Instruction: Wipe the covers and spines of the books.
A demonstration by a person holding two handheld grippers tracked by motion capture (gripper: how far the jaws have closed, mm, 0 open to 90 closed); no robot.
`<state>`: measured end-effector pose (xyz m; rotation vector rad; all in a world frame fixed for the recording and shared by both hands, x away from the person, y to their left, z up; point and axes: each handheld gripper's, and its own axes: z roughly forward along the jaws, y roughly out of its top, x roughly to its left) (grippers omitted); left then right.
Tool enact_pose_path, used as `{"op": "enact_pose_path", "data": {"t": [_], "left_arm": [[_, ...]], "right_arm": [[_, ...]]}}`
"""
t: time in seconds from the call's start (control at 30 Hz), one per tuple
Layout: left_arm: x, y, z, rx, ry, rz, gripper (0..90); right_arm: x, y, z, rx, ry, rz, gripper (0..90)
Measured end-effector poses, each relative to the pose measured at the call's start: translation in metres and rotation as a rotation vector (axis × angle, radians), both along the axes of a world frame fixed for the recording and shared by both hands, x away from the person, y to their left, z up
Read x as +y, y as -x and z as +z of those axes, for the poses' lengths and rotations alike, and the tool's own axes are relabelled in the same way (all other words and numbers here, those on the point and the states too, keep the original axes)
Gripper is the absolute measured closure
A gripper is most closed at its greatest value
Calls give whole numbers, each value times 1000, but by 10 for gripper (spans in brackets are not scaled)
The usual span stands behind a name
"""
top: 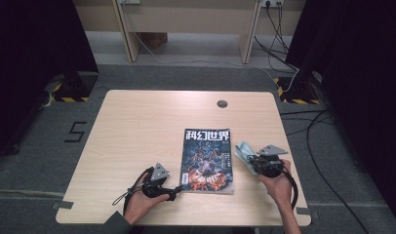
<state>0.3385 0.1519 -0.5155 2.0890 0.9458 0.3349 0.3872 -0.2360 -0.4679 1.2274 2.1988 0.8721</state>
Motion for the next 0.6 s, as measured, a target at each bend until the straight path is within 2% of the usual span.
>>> {"op": "enact_pose_path", "data": {"t": [0.13, 0.23, 0.3, 0.37, 0.47, 0.6], "left_arm": [[1, 1, 0, 2, 7, 1, 219], [1, 0, 0, 8, 15, 1, 218], [2, 1, 1, 8, 24, 5, 218], [3, 1, 2, 13, 36, 3, 219], [4, 1, 2, 16, 35, 7, 218], [3, 1, 1, 17, 35, 3, 219]], "right_arm": [[-20, -7, -3, 12, 5, -88, 808], [-31, -13, -7, 22, 35, -135, 807], [-37, -16, -10, 35, 31, -158, 808], [-42, -19, -14, 43, 50, -174, 807], [-48, -24, -18, 62, 47, -201, 805], [-50, -27, -22, 72, 56, -200, 801]]}}
